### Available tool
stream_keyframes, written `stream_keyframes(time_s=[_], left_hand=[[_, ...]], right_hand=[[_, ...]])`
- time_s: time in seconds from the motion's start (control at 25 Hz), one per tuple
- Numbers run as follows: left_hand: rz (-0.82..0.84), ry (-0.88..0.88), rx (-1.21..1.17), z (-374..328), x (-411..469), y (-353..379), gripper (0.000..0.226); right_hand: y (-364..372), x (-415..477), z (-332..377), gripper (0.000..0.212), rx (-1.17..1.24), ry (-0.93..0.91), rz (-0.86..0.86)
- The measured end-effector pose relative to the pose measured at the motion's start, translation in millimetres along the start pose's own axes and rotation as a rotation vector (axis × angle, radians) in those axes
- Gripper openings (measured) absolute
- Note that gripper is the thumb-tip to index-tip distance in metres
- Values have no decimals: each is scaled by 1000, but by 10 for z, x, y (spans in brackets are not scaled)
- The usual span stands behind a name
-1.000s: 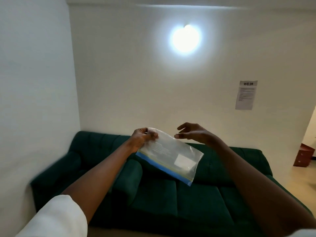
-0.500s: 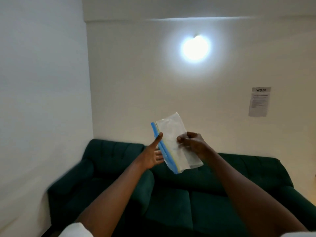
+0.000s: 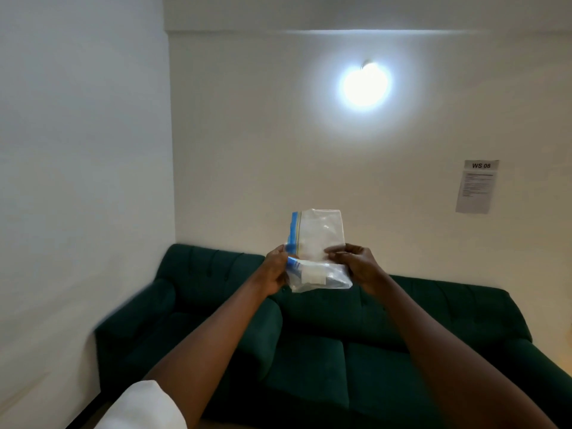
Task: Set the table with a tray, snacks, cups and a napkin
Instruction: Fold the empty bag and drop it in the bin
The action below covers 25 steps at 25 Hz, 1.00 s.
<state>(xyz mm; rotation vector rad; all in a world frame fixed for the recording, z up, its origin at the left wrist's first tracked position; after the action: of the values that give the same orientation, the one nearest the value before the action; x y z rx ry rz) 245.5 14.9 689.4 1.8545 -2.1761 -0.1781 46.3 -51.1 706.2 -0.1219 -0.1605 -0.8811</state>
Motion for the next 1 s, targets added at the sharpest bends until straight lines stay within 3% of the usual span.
stream_keyframes(time_s=[0.2, 0.44, 0.52, 0.6, 0.68, 0.76, 0.84, 0.92, 1.0], left_hand=[[34, -5, -236, 138, 61, 21, 30], [-20, -70, -416, 232, 160, 2, 36], [-1, -175, -351, 239, 173, -26, 59], [95, -347, -206, 220, 154, 1, 105], [185, -456, -115, 152, 133, 84, 119], [183, -477, -65, 80, 163, 140, 107], [131, -470, -34, 31, 200, 139, 90], [76, -436, 8, 17, 237, 118, 66], [25, -357, 3, 20, 261, 106, 42]], right_hand=[[-9, -74, -166, 30, 82, 31, -24], [-178, -107, -223, 34, 221, -65, -173], [-253, -106, -194, 39, 125, -122, -213], [-279, -87, -126, 41, -3, -184, -223], [-265, -71, -25, 39, -218, -243, -235], [-205, -81, 65, 38, -472, -280, -247], [-159, -97, 96, 38, -557, -300, -243], [-168, -123, 63, 37, -524, -299, -243], [-236, -150, 11, 45, -334, -290, -267]])
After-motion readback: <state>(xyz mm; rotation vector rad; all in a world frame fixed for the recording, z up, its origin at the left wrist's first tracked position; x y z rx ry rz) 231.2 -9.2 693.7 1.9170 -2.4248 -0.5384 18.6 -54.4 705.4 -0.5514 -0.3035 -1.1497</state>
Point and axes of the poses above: each hand's wrist, its own x-axis towards the middle knuckle, its own y-axis out of the palm, z = x × y, the point moved 5 cm from there along x, towards the middle knuckle, and after that the axes turned 15 degrees about z, right-handed, at the moved point
